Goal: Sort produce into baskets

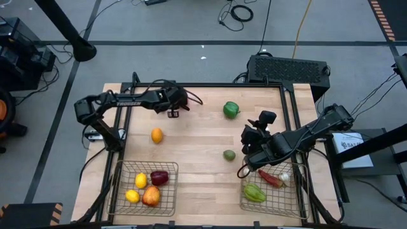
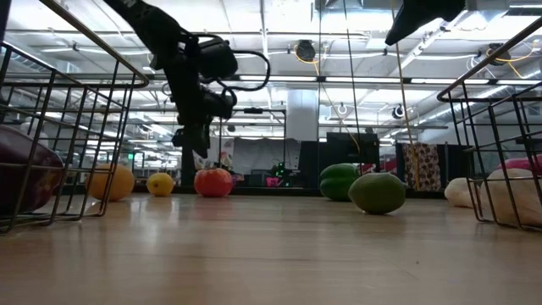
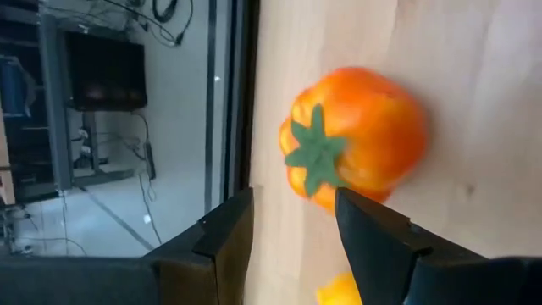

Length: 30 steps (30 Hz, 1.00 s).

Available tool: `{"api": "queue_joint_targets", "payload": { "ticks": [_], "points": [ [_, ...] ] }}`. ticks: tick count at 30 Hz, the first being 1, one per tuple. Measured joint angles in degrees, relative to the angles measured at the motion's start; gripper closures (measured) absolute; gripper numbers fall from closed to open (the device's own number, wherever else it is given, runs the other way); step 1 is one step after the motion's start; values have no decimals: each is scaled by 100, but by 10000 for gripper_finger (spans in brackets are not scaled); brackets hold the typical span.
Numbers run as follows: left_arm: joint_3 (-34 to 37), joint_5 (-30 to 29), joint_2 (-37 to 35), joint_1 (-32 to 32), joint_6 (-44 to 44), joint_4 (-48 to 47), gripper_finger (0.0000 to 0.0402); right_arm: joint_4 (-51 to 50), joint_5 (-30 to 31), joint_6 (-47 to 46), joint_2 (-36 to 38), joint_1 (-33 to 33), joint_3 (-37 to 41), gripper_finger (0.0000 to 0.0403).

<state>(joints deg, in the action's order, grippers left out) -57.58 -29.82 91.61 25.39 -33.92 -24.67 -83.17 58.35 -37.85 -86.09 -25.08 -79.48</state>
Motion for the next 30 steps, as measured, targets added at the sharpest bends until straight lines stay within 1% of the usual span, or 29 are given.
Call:
{"api": "queue_joint_targets", "payload": {
  "ticks": [7,9,11,17,22,30],
  "points": [
    [-2,172,1,74,-121,10,226,0,2,0,0,0,0,300],
    [-2,443,8,74,-122,16,226,0,2,0,0,0,0,300],
    [-2,537,67,74,-123,41,226,0,2,0,0,0,0,300],
    [-2,414,281,77,-113,35,226,0,2,0,0,0,0,300],
    [-2,49,363,37,-111,179,226,0,2,0,0,0,0,300],
    [-2,33,363,130,-107,201,226,0,2,0,0,0,0,300]
  ]
}}
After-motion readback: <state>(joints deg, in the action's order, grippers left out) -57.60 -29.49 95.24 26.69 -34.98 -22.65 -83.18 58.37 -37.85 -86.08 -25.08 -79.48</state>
